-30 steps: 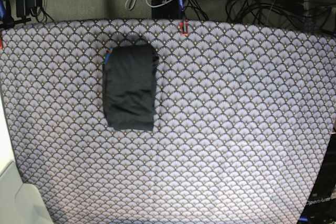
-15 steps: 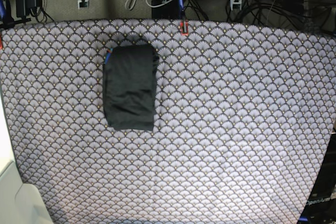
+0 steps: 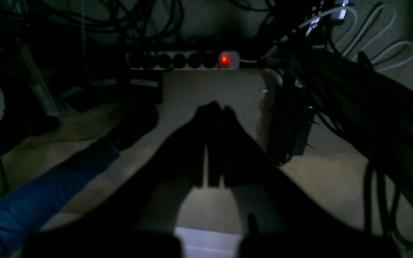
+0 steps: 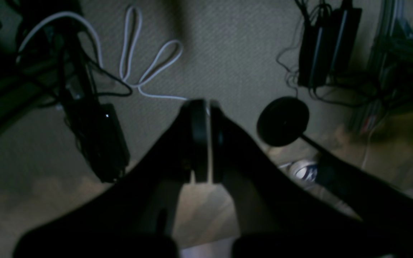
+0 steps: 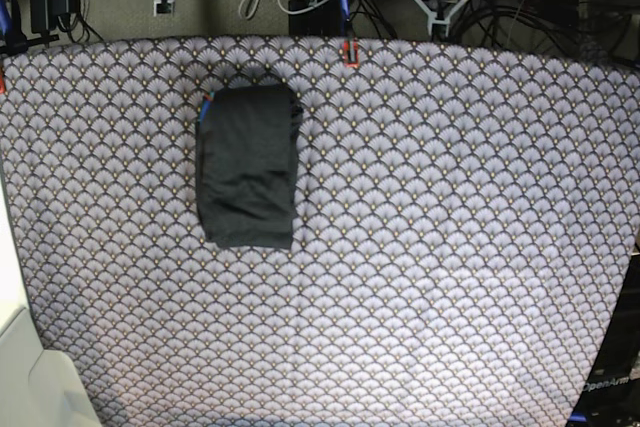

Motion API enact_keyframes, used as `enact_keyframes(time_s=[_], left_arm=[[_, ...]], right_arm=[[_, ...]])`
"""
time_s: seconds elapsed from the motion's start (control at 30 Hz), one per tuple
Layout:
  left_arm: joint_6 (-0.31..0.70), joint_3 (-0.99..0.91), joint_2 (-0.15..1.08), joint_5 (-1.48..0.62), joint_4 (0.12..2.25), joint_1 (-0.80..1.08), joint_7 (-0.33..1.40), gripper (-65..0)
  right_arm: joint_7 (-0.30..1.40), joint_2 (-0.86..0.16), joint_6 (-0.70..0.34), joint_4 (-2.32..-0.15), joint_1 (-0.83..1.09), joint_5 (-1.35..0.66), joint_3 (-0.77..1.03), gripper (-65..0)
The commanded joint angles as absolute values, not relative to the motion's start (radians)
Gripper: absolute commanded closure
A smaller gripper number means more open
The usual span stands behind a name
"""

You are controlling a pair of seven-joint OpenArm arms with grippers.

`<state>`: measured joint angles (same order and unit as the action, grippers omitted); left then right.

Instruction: Fold the T-shirt properly

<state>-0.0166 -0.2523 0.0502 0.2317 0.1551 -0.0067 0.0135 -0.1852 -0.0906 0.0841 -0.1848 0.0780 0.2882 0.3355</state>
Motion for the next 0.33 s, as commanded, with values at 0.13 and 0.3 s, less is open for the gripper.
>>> enact_keyframes(time_s=[0.13, 0.3], left_arm=[[-0.019, -0.251, 0.054, 0.229, 0.16, -0.012, 0.001, -0.3], [-0.019, -0.255, 0.053, 0.226, 0.16, -0.012, -0.002, -0.3]], right_arm=[[-0.196, -0.117, 0.091, -0.188, 0.087, 0.286, 0.384, 0.0], [-0.197, -0.119, 0.087, -0.188, 0.085, 0.286, 0.378, 0.0]])
